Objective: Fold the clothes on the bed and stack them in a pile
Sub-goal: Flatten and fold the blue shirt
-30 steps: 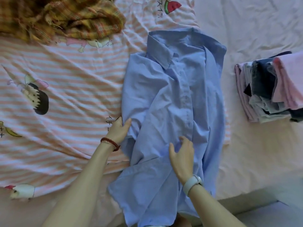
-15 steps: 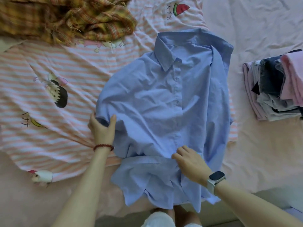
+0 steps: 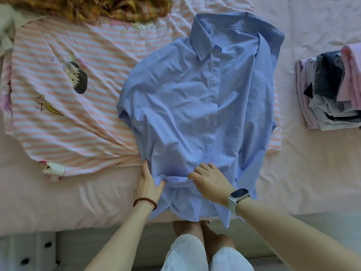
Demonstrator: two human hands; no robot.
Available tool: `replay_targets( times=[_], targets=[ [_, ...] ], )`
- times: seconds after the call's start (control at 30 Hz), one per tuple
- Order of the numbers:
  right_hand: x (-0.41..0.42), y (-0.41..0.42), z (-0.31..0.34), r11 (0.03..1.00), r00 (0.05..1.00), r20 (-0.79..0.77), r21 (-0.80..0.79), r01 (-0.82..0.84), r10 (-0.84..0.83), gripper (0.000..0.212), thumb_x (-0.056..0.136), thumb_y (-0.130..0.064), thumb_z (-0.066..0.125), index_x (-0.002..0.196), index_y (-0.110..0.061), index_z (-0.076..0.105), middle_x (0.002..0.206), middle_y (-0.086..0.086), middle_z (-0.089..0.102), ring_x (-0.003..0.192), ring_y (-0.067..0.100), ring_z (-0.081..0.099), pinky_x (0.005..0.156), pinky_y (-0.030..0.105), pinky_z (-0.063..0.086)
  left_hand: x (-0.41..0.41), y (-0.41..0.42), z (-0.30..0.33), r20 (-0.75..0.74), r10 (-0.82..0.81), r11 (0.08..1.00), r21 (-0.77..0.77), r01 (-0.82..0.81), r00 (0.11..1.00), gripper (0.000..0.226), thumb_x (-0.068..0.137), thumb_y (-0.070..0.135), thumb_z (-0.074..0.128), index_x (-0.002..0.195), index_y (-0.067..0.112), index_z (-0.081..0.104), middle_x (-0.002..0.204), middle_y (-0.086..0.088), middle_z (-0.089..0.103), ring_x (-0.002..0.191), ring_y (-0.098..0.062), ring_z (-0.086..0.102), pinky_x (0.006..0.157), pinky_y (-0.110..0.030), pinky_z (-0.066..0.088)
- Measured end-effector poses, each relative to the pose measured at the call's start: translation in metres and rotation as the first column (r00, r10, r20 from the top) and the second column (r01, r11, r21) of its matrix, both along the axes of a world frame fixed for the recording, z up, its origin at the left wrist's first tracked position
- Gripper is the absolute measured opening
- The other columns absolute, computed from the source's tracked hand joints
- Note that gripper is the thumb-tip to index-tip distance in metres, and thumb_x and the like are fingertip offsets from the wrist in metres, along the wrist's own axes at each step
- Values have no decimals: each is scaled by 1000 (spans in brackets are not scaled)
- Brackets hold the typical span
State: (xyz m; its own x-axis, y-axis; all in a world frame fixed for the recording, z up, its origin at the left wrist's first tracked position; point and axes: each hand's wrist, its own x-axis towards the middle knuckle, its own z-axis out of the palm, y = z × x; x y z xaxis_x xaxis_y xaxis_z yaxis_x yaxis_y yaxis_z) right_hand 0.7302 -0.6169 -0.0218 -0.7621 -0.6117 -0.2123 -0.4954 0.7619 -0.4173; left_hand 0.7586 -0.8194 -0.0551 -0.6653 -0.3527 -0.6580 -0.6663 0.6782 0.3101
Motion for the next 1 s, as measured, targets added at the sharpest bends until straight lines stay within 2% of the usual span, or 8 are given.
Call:
replay_targets(
  times=[0.17, 0.27, 0.4, 0.5, 0.6, 0.67, 0.83, 1.0],
  targets=[
    [35, 37, -7, 1000, 996, -82, -15, -17, 16, 32, 48, 9, 73, 68, -12, 60, 70, 3, 56, 69, 25, 59, 74, 26, 37, 53, 20, 19, -285, -328, 928, -278, 250, 901, 61, 69, 24, 79, 124, 10, 56, 97, -16, 64, 72, -37, 63, 60, -40, 49],
    [54, 63, -11, 984, 989, -70, 136, -119, 129, 35, 39, -2, 80, 67, -20, 69, 81, 0, 66, 93, 26, 67, 82, 40, 51, 87, 27, 20, -19, -469, 859, -240, 451, 883, 54, 75, 49, 69, 120, 22, 57, 108, -3, 57, 99, -26, 57, 79, -36, 44],
    [74, 81, -11, 987, 996, 8, 134, -88, 88, 39, 36, -10, 87, 70, -23, 75, 91, 1, 72, 99, 28, 67, 73, 47, 56, 99, 24, -1, -13, -85, 996, -40, 85, 996, 41, 77, 46, 67, 100, 14, 55, 117, -6, 47, 114, -28, 46, 91, -35, 38],
    [82, 80, -15, 961, 960, 93, -52, 270, -265, 23, 66, 4, 74, 88, -6, 71, 98, 13, 67, 98, 36, 63, 75, 46, 53, 73, 24, -9, -161, 334, 942, 50, -331, 929, 56, 73, 33, 75, 112, 8, 45, 110, -10, 53, 109, -33, 51, 90, -42, 43],
    [81, 75, -21, 643, 604, 293, 50, 765, -741, 33, 87, -10, 58, 119, 0, 54, 119, 16, 53, 115, 32, 46, 96, 40, 39, 54, 22, -23, -18, 612, 775, 214, -595, 791, 67, 78, 25, 72, 131, 6, 34, 118, -8, 54, 110, -26, 53, 93, -37, 43],
    [77, 73, -26, 472, 380, 396, 168, 865, -836, 46, 89, -19, 57, 128, 0, 44, 126, 18, 47, 122, 32, 40, 102, 39, 33, 50, 22, -25, -46, 634, 762, 213, -612, 772, 33, 88, 19, 61, 112, 0, 50, 111, -19, 59, 104, -34, 56, 83, -33, 41],
    [69, 70, -29, 243, 156, 391, 185, 952, -907, 60, 88, -26, 58, 137, 0, 33, 137, 21, 38, 128, 35, 33, 104, 44, 32, 68, 12, 4, -458, 571, 766, -3, -643, 682, 19, 96, 17, 44, 95, 0, 51, 94, -29, 60, 85, -42, 55, 63, -31, 27],
    [63, 89, -36, 29, -54, 500, 158, 987, -864, 67, 86, -33, 59, 140, -8, 28, 143, 12, 36, 132, 31, 33, 107, 50, 30, 85, -1, 14, -275, 478, 806, -239, -541, 834, 54, 86, 13, 56, 136, 2, 36, 135, -26, 38, 120, -42, 39, 93, -47, 35]
  ],
)
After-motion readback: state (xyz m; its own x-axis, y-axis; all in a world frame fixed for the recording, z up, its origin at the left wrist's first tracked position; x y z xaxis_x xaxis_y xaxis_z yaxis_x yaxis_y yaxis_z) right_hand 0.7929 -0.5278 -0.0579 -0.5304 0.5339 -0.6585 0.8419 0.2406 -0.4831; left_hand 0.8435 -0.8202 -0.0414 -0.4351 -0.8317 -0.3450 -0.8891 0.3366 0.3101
